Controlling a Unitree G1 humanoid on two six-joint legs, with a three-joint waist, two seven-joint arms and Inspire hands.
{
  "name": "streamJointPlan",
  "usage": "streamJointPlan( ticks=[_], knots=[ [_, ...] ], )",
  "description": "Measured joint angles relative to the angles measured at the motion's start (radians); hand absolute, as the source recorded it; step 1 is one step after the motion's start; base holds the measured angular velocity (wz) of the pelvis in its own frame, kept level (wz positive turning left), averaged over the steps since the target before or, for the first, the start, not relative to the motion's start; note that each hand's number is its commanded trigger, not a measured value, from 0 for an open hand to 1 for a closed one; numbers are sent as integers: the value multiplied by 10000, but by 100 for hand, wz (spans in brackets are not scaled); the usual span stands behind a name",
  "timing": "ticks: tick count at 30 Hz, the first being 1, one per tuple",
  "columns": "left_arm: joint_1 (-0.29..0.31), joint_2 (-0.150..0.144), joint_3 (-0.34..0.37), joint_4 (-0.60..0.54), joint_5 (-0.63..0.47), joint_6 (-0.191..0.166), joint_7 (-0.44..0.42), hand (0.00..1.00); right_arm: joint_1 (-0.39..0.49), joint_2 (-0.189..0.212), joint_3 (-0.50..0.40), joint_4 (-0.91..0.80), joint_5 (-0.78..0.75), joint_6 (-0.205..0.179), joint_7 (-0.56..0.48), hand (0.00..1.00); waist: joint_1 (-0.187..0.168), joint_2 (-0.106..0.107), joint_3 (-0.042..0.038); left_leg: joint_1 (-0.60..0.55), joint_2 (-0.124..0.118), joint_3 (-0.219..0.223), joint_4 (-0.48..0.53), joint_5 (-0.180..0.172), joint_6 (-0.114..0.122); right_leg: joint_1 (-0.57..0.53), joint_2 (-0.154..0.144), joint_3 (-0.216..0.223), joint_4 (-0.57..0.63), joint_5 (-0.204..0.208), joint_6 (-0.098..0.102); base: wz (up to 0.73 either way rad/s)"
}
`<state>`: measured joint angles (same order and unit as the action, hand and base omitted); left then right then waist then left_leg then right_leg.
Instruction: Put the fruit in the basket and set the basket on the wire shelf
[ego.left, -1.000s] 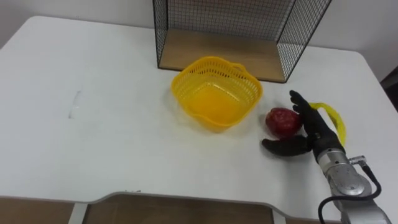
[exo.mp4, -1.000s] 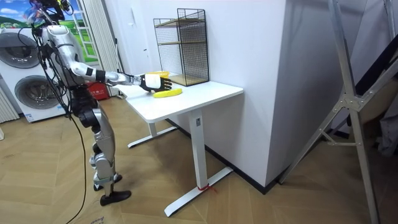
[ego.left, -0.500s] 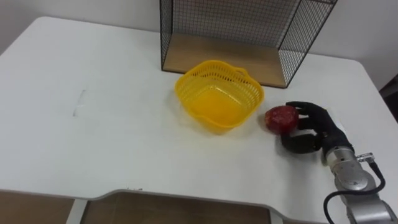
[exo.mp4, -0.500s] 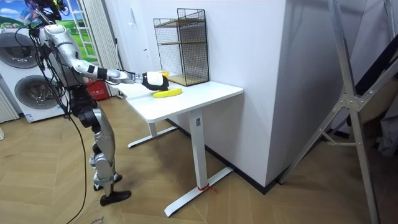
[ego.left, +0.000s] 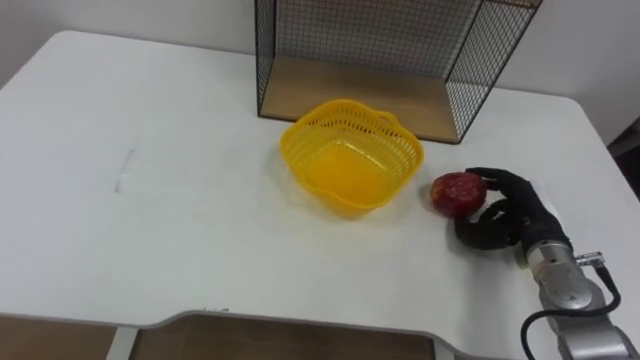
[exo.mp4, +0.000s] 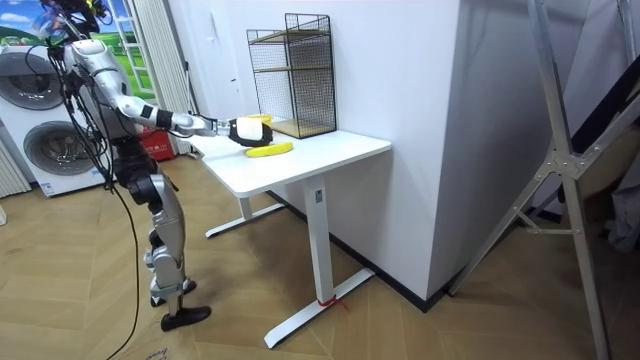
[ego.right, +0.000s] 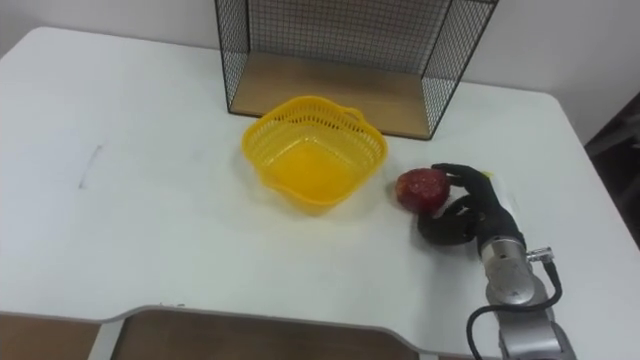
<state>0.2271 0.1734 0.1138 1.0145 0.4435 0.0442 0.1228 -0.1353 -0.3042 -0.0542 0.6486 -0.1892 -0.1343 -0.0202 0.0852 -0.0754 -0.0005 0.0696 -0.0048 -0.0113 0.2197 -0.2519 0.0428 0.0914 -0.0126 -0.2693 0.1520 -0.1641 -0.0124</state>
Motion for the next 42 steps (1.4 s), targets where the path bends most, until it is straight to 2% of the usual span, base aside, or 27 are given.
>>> streamJointPlan(
  ticks=[5, 9, 13, 18, 22, 26, 30, 32, 35, 38, 40, 42],
  knots=[
    [115, -23, -8, 15, -13, 27, 252, 0, 229, 70, 21, -261, 581, 31, 4, 100, 17, 54, -10, -28, 21, 35, -50, -2, -1, -45, 37, 95, 14, 8, -8, -1],
    [121, -60, -185, 295, -7, 240, 266, 0, 421, 159, 113, -411, 2155, 130, 63, 100, -30, 132, -11, -53, 19, 10, -32, -2, -1, -69, 43, 149, 16, 9, -8, 0],
    [218, -77, -169, 295, 5, 254, 247, 0, 423, 240, 91, -598, 3205, 289, 305, 100, -88, 153, -7, -73, 20, 51, 6, -2, 0, -62, 32, 143, 14, 10, -6, 0],
    [219, -95, -169, 321, 4, 229, 292, 0, 655, 344, 139, -742, 4834, 218, 608, 100, -173, 240, -18, -50, 8, 78, 6, -3, 2, -41, 13, 150, 10, 18, 8, 0],
    [204, -286, -167, 726, -7, 274, 639, 0, 812, 497, 99, -819, 6753, 251, 677, 100, -277, 386, -69, 14, -2, 80, 7, -3, 3, 15, 14, 193, 11, 19, 9, 0],
    [255, -443, -168, 728, -20, 372, 657, 0, 814, 527, -42, -909, 7861, 322, 657, 100, -282, 503, -49, 88, 19, 74, -33, -4, 3, 69, 24, 186, 11, 19, 9, 0],
    [270, -487, -168, 712, 1, 365, 641, 0, 848, 528, -77, -1258, 8474, 427, 534, 100, -282, 573, -50, 87, 24, 82, -53, -4, 2, 46, 8, 206, 14, 19, 9, 0],
    [248, -486, -157, 713, 6, 360, 641, 0, 852, 528, -70, -1602, 8845, 491, 404, 100, -260, 684, -1, 80, 15, 113, -70, -3, 3, 11, 11, 236, 20, 19, 9, -4],
    [309, -485, -94, 671, 16, 341, 632, 0, 865, 528, -23, -2097, 8828, 512, 323, 100, -201, 734, -41, 63, 34, 267, -72, 9, 12, -88, 24, 357, 37, 19, 9, -13],
    [346, -476, -80, 655, 15, 337, 630, 0, 870, 525, 201, -2809, 8834, 511, 315, 100, -118, 685, -31, 84, 43, 330, -75, 11, 13, -89, 22, 445, 24, 19, 10, -7],
    [344, -493, -86, 654, 8, 271, 633, 0, 868, 527, 339, -3021, 8666, 509, 374, 100, -92, 562, -76, 102, 49, 350, -76, 10, 12, -65, 18, 452, 7, 19, 10, 2],
    [354, -504, -93, 657, 9, 189, 648, 0, 868, 527, 338, -3021, 8400, 510, 436, 100, -47, 488, -86, 102, 47, 343, -83, 10, 12, -52, 4, 462, 6, 19, 10, 6]
  ],
)
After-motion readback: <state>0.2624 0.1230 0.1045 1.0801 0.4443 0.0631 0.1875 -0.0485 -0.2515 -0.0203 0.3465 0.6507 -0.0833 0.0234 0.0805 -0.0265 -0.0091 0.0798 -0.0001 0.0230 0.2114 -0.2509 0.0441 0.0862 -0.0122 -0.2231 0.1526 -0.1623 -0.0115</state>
